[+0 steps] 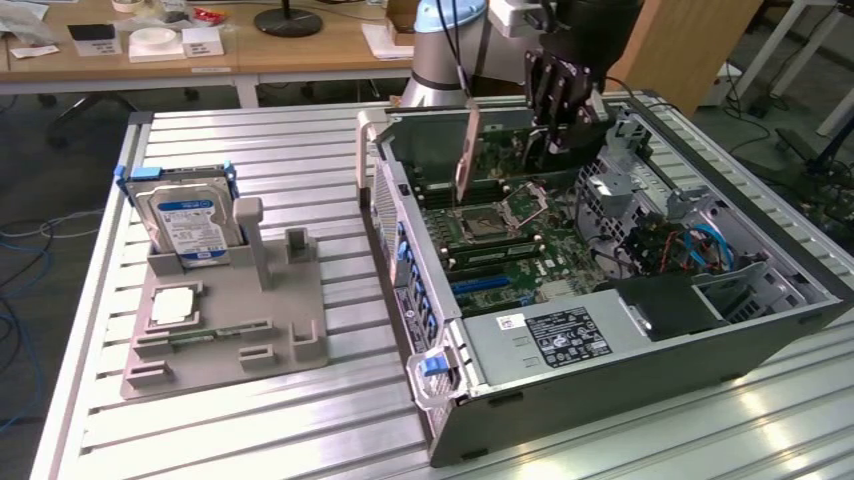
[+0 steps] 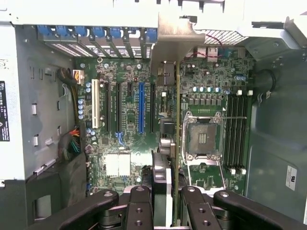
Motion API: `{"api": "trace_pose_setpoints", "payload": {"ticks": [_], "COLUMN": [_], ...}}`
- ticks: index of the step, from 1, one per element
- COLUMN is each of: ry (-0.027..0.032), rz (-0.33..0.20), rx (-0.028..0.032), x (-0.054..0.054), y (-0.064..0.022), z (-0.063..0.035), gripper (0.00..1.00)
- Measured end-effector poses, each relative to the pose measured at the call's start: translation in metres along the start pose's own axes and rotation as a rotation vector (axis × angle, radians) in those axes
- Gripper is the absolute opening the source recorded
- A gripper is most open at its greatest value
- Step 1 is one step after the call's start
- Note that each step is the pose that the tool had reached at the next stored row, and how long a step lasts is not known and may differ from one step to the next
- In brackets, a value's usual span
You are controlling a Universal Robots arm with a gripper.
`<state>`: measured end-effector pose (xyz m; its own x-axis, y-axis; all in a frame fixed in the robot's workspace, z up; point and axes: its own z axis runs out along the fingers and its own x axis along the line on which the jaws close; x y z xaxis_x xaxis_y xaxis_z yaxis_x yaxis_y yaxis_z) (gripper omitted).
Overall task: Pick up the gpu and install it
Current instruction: 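Insert the gpu into the slot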
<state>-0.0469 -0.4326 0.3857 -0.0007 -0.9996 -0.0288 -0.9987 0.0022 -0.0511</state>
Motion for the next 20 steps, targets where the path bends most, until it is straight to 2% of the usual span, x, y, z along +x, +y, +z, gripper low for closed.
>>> {"api": "trace_pose_setpoints", "payload": {"ticks": [7,8,11,12,20], "ry": [0.0002,0.0002,0.0004,0.0004,0.0006], "rz": [0.003,0.004,0.006,0.007,0.008], "rx": [0.0000,-0.0011,-0.0156,-0.0180,-0.0194], "x": [0.0002,0.0002,0.0003,0.0003,0.0003], "y": [0.0002,0.0002,0.0003,0.0004,0.0005], "z": [0.0028,0.0036,0.0055,0.0059,0.0080], "gripper": [0.28,0.28,0.28,0.28,0.28]}}
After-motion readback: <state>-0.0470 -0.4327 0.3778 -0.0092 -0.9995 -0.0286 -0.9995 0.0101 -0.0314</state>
